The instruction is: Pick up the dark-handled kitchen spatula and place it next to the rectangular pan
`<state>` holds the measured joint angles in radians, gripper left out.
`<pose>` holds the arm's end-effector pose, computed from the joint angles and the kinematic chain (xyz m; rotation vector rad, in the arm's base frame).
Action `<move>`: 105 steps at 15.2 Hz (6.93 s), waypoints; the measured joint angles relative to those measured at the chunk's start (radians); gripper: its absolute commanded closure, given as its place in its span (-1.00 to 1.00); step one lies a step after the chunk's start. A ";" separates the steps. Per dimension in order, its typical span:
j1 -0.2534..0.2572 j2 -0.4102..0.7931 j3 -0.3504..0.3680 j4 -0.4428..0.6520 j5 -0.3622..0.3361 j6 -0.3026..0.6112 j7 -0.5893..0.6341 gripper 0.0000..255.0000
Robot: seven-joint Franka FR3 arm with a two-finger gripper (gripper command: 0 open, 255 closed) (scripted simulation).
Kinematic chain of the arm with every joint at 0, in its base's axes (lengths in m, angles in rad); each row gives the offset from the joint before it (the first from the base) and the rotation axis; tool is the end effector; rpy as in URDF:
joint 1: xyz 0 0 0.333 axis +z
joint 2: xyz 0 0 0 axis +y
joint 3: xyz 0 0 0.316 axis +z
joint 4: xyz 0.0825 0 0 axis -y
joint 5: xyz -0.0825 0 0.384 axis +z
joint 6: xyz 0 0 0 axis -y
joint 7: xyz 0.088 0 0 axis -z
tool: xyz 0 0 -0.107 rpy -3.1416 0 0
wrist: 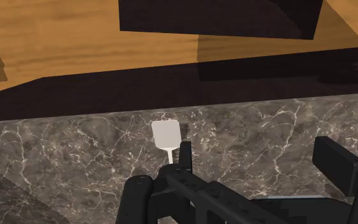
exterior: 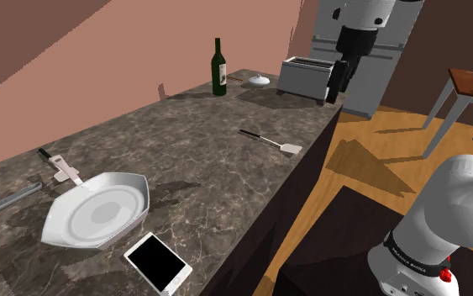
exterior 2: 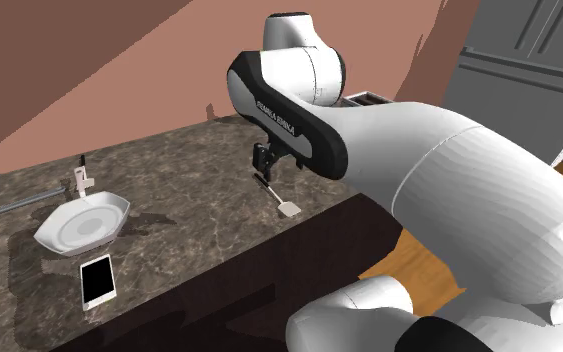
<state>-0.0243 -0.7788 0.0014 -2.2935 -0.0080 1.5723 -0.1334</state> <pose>0.3094 -0.0078 0.6180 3.1221 0.1717 0.0887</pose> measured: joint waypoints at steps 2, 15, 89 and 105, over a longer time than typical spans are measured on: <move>0.000 0.009 -0.001 -0.007 0.000 0.015 -0.001 -1.00; -0.011 0.359 -0.066 -0.035 -0.015 0.396 -0.075 -1.00; 0.073 0.752 -0.018 0.308 0.016 0.451 0.027 1.00; 0.264 0.872 0.167 0.455 -0.028 0.422 0.418 1.00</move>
<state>0.2397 0.0930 0.1681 -1.8386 -0.0365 1.9940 0.2844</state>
